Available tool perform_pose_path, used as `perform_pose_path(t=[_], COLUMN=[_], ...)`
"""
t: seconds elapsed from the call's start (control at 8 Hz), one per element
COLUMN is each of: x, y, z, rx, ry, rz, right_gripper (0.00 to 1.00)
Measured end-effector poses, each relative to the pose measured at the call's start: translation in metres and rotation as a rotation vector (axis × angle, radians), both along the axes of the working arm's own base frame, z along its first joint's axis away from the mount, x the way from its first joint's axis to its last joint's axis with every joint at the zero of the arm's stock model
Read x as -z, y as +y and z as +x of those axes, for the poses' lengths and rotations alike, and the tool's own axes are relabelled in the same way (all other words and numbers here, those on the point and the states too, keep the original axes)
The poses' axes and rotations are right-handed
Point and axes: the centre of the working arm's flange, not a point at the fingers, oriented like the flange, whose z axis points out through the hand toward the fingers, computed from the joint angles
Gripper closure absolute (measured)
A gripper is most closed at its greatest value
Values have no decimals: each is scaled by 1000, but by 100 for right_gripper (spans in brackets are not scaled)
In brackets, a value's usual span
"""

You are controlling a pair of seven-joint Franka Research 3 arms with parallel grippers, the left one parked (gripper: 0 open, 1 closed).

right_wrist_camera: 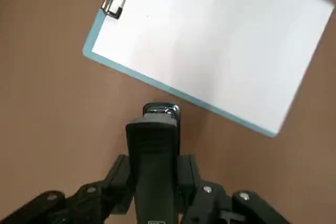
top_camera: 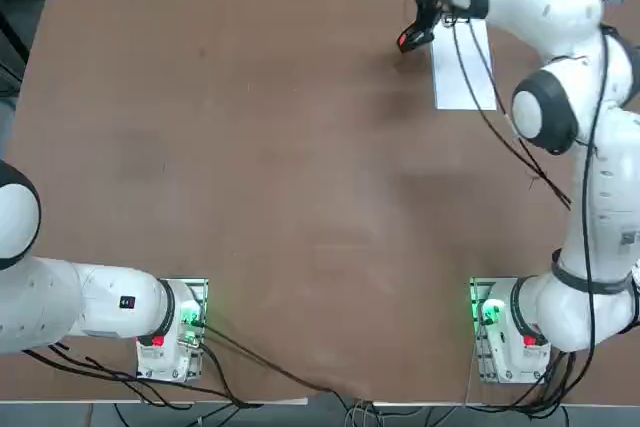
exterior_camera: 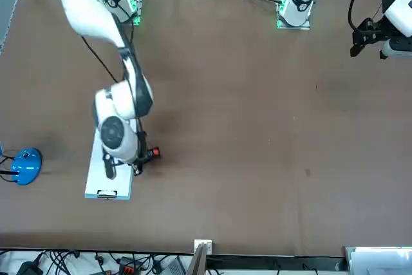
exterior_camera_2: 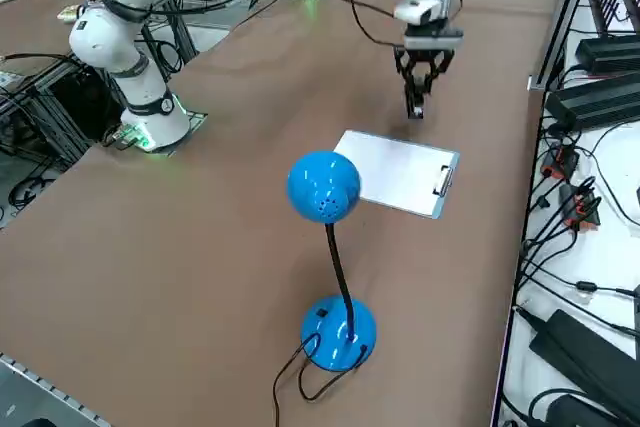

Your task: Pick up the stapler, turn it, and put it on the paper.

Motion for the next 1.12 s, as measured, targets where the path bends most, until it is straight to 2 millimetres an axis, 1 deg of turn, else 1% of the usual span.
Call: perform_pose_path(t=[0.12, 0.25, 0.38, 0.62, 0.75, 0.88, 1.12], x=[-29, -43, -41, -13, 2, 19, 55], y=[-21, -44, -70, -123, -148, -163, -178], z=[-5, -11, -18, -28, -31, -35, -47], rx=[-145, -298, -435, -700, -788, -853, -966], ry=[35, 61, 83, 89, 67, 37, 7], rz=[23, 39, 53, 80, 93, 98, 118], right_gripper=[59, 59, 59, 59, 59, 59, 59])
